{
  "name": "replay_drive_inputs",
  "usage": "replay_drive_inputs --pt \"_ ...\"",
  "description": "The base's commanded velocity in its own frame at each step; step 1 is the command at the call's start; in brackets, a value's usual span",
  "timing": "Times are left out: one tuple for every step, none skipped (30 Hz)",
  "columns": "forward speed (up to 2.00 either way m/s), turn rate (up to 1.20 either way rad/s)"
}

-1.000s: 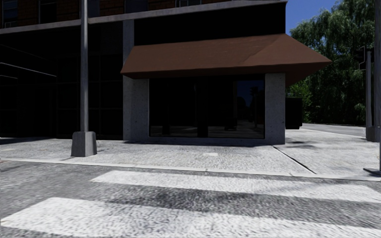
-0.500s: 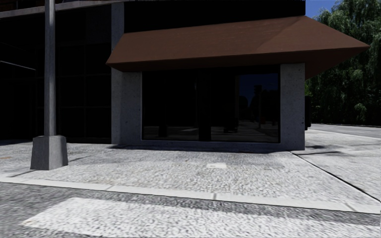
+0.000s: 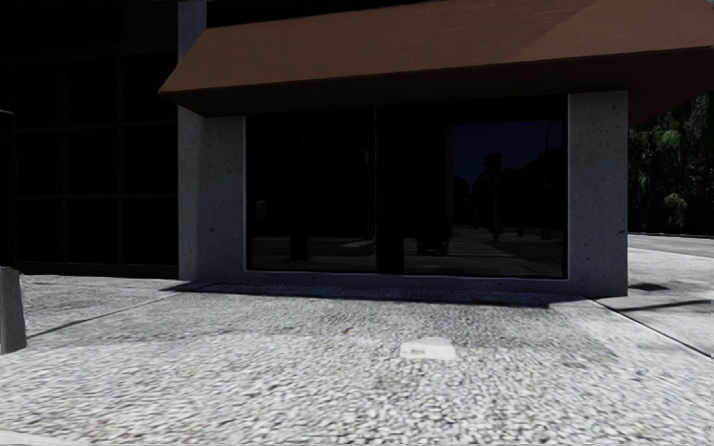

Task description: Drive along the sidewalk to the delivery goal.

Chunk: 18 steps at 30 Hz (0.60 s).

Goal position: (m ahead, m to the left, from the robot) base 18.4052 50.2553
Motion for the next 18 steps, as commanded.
replay_drive_inputs --pt "1.44 0.00" --pt "1.32 0.05" --pt "1.32 0.05" --pt "1.27 0.11" --pt "1.15 0.17" --pt "1.15 0.17" --pt "1.10 0.20" --pt "1.09 0.24" --pt "1.08 0.32" --pt "1.08 0.32" --pt "1.08 0.36" --pt "1.08 0.37" --pt "1.08 0.37" --pt "1.08 0.37" --pt "1.08 0.37" --pt "1.08 0.37" --pt "1.08 0.37" --pt "1.08 0.37"
